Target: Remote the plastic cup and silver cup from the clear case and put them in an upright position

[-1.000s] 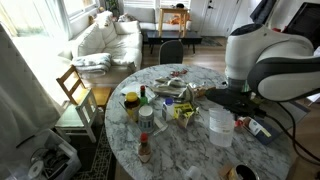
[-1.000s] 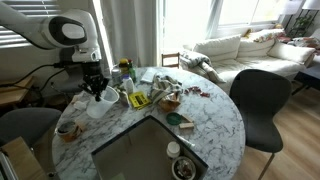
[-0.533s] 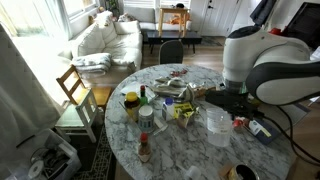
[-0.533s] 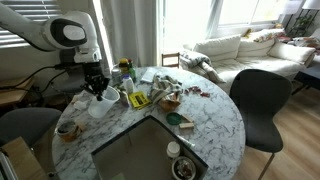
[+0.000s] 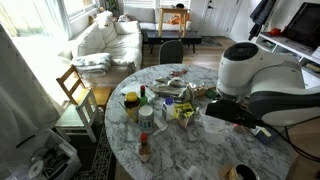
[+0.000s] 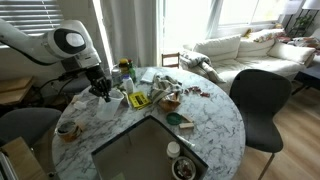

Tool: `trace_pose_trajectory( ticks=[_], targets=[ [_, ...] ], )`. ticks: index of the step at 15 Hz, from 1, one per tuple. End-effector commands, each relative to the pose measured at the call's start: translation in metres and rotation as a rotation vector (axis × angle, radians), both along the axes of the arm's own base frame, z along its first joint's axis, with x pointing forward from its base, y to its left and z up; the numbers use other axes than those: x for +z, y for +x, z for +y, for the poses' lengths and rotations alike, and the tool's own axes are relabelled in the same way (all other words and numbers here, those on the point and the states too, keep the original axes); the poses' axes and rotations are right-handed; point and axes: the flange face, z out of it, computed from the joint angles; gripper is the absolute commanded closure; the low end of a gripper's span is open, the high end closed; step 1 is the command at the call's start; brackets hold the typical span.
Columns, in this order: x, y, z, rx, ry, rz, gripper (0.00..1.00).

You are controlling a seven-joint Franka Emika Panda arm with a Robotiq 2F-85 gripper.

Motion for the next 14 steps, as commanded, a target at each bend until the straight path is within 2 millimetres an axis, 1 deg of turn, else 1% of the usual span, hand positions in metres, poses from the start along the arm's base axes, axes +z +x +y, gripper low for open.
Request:
trace_pose_trajectory(
  ticks=[1, 5, 8, 9, 10, 11, 14],
  targets=[
    [-0.013, -0.006, 0.012, 0.146, -0.034, -0.06, 0.99],
    [-0.019, -0.01, 0.016, 0.255, -0.018, -0.112, 0.99],
    [-0.026, -0.015, 0.016, 0.324, -0.024, -0.093, 0.99],
    [-0.026, -0.016, 0.015, 0.335, -0.034, -0.084, 0.7],
    [-0.026, -0.017, 0.014, 0.347, -0.045, -0.076, 0.68],
    [-0.026, -0.019, 0.015, 0.369, -0.039, -0.075, 0.62],
    [-0.028, -0.028, 0.015, 0.434, -0.027, -0.028, 0.4]
  ],
)
